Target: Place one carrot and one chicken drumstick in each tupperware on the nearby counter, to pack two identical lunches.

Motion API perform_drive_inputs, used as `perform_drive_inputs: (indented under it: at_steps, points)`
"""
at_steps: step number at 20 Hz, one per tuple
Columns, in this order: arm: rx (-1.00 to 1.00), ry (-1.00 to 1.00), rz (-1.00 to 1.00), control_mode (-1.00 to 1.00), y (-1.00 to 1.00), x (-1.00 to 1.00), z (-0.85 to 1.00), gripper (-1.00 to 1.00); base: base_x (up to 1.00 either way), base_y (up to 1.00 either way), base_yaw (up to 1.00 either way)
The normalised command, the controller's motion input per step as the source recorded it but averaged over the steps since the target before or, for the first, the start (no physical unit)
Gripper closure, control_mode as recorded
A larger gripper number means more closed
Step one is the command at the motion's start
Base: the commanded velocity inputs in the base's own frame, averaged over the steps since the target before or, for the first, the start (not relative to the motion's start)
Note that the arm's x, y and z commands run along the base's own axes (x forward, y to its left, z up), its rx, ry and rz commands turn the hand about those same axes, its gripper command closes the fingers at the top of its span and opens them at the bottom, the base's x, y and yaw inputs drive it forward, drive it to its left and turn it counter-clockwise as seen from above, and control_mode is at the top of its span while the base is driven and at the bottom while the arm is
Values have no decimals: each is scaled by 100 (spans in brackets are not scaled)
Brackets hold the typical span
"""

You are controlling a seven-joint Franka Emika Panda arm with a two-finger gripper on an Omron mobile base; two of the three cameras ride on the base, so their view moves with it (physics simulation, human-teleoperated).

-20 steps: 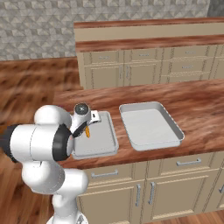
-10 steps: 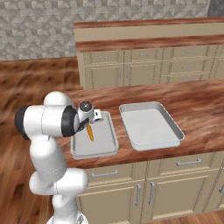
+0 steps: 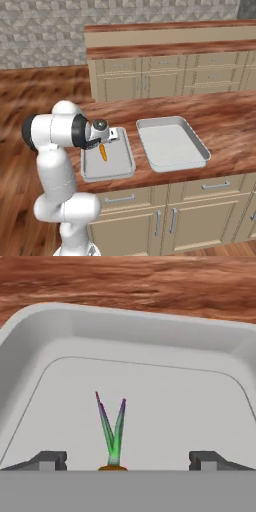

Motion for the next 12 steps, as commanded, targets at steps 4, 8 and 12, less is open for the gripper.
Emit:
perform_drive_inputs:
  at_steps: [4,8,12]
  points:
    - [0,1,0,-100,-28,-99,85,-100,0,0,0]
    - [0,17,0,-100,-51,-74,100,-100,0,0,0]
    - [0,26,0,-100,-54,-74,100,-100,0,0,0]
